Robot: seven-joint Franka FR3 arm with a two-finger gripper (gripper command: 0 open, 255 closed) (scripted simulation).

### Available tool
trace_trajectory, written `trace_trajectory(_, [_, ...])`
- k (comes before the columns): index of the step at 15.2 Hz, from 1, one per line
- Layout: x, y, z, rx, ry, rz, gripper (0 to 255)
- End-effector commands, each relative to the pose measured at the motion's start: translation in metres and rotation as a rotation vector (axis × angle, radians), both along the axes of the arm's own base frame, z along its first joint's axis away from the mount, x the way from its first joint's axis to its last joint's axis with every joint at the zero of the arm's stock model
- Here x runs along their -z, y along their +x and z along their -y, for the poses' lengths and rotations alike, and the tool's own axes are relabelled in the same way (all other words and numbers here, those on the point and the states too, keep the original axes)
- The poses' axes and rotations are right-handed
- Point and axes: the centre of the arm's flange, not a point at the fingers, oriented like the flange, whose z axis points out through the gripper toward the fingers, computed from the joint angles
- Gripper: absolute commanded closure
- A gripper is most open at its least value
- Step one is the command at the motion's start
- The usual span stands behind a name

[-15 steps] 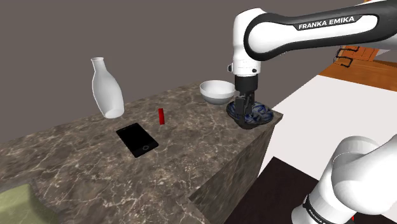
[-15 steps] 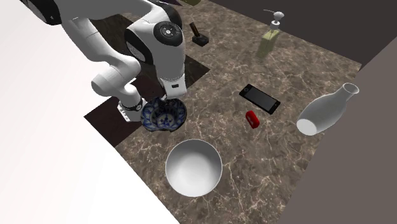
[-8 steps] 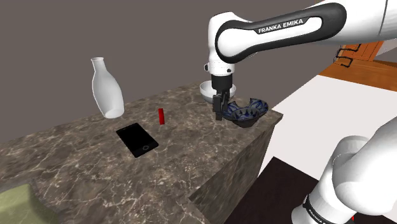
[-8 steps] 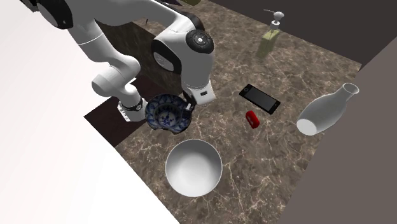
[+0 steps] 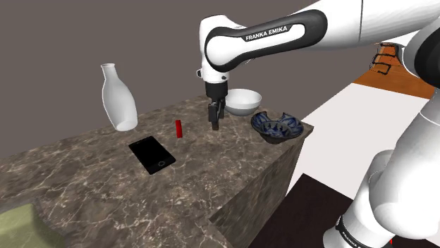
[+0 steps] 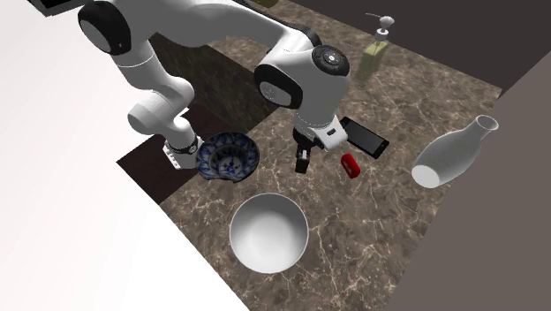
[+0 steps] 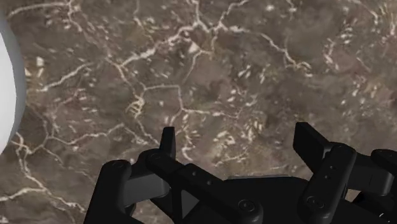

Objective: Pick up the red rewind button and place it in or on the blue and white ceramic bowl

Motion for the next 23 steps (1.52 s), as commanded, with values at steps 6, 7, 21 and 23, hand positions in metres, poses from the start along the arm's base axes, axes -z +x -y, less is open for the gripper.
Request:
trace_trajectory(6, [0.002,0.070,-0.053,-0.148,0.003,0.054,0])
trace_trajectory(7, [0.001,0.079,-0.062,-0.169,0.003,0.062,0])
trace_trajectory(21, [0.040,0.106,-0.091,-0.237,0.004,0.087,0])
trace_trajectory(23, [0.040,0.106,-0.091,-0.237,0.004,0.087,0])
